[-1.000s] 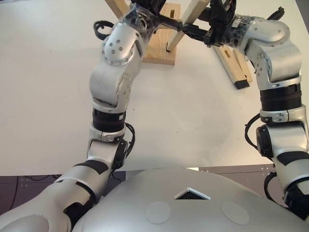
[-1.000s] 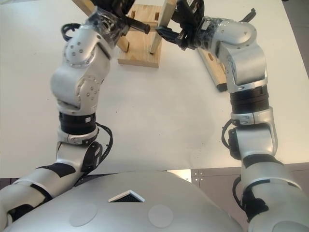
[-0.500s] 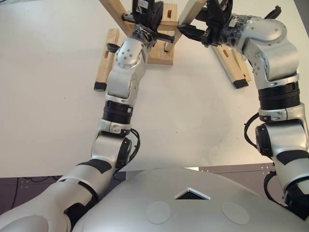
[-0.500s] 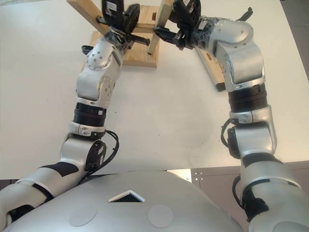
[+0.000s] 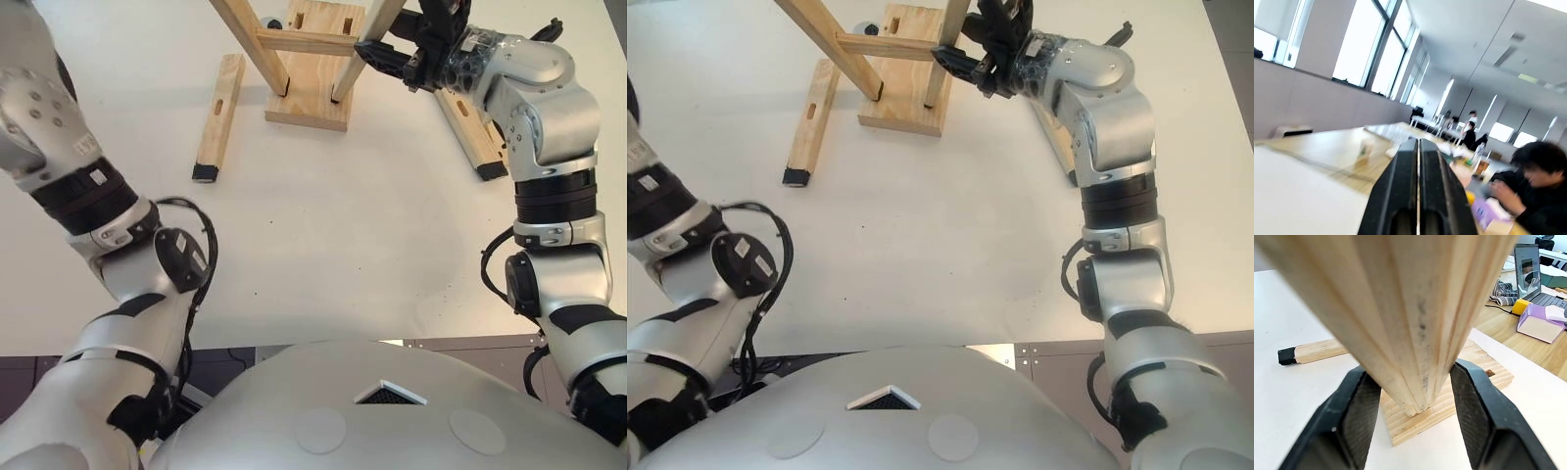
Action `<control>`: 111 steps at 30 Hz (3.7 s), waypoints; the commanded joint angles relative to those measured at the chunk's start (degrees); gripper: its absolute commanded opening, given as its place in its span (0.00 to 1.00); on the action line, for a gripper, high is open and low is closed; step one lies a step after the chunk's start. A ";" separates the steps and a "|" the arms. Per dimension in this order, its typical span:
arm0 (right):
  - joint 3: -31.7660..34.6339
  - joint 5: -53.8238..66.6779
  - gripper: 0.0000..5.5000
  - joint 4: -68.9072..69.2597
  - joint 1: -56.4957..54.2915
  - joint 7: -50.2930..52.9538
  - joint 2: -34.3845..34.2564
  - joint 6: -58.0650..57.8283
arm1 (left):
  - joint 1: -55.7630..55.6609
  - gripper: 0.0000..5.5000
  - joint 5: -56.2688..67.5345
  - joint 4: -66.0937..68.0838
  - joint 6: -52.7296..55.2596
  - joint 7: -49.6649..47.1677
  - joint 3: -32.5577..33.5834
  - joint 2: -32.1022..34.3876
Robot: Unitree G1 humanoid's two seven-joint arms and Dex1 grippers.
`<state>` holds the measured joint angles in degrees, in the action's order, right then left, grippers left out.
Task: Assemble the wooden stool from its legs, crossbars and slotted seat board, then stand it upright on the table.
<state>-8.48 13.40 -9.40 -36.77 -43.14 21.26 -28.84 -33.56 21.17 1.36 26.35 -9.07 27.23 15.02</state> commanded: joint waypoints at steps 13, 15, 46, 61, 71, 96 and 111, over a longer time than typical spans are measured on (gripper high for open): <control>0.88 -3.15 0.39 -3.80 1.59 -1.75 5.76 5.09 | 13.24 0.00 -7.48 6.59 8.13 15.66 -26.69 -10.27; 1.47 -3.72 0.39 -4.51 1.22 -1.03 5.81 5.83 | 14.02 0.00 -5.80 4.55 11.58 15.51 -26.71 -12.55; -0.60 -4.19 0.59 -5.27 2.37 -1.09 0.08 2.96 | 10.08 0.00 -7.00 14.56 3.86 12.02 -17.83 -12.36; 2.99 -4.27 0.59 -13.50 2.45 11.13 -8.64 0.91 | 10.75 0.00 -6.90 17.08 1.81 11.39 -17.41 -13.05; 6.01 -3.58 0.59 -16.33 1.09 17.26 -12.30 0.27 | 10.82 0.00 -7.02 17.33 1.75 11.45 -17.77 -13.47; 0.82 -7.59 0.21 -20.69 -0.12 5.27 -3.95 -2.59 | 11.52 0.00 -6.80 15.83 2.18 10.23 -17.09 -13.21; 13.99 -4.91 0.00 -8.58 1.88 23.39 -7.13 4.69 | 5.16 0.00 -0.25 -11.14 -8.47 5.97 -8.29 -11.32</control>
<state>2.44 7.59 -18.90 -33.42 -24.63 15.96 -25.96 -24.76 18.67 -3.51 18.28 -3.36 19.45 3.55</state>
